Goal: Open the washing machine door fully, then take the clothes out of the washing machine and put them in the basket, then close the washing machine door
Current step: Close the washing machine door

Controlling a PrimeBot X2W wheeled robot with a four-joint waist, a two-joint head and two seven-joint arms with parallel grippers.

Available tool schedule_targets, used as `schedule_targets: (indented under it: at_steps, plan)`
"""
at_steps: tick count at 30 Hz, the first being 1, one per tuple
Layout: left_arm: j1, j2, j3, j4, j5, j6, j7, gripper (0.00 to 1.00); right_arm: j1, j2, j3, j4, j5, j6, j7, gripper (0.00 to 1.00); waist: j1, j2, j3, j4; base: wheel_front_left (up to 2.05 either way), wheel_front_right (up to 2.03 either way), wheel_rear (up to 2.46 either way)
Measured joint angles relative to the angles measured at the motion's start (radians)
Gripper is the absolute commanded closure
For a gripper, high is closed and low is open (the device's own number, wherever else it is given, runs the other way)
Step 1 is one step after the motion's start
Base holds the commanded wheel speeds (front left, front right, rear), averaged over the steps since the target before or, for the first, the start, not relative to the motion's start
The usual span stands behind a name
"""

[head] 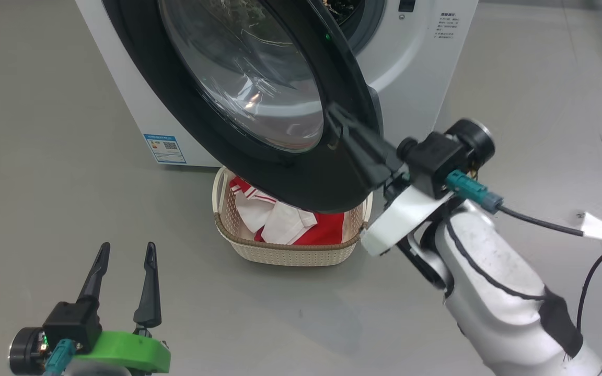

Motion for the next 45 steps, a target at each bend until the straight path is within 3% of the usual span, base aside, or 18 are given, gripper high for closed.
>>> schedule_targets:
  at_steps: [7,17,45]
  plan:
    - [0.0,-0.004,-0.003,-0.001,0.0,0.0,-0.002,0.0,0.083,0.001,0.064,0.103,0.031,0.0,0.054,1.0,0.0,0.0,0.004,0.008,0.0,0.0,0.0]
    - [-0.007,-0.006,-0.012,-0.009,0.009,0.0,-0.002,0.0,0.09,0.003,0.045,0.194,0.067,0.0,0.073,1.0,0.0,0.0,0.035,0.023,0.0,0.0,0.0]
    - [-0.087,-0.027,-0.039,-0.035,0.029,-0.001,-0.004,0.0,-0.132,-0.009,-0.083,0.357,0.122,0.0,0.049,1.0,0.0,0.0,0.146,0.046,0.0,0.0,0.0]
